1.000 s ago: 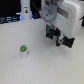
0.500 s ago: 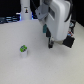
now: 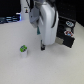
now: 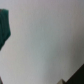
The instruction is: Open the kcup holder, insert the kcup into the holder, and close the kcup holder
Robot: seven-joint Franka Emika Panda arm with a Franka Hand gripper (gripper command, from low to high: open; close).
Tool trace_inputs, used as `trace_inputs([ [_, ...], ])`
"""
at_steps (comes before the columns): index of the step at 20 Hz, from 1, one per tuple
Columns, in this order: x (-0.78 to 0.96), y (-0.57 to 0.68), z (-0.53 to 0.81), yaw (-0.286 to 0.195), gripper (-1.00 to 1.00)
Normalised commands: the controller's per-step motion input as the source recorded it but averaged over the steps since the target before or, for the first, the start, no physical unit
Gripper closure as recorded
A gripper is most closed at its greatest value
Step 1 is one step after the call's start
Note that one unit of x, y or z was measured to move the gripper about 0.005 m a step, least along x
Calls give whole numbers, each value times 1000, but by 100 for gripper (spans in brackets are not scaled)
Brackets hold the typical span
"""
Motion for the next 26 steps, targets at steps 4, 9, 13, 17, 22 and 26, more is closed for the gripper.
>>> trace_inputs([
  [4, -256, -457, -214, -291, -100],
  [9, -349, -458, -301, -286, -100],
  [13, -333, -478, -324, -281, -100],
  [17, -245, -467, -358, -295, -100],
  [22, -119, -459, -389, -300, -100],
  [26, -64, -322, -325, -278, -100],
])
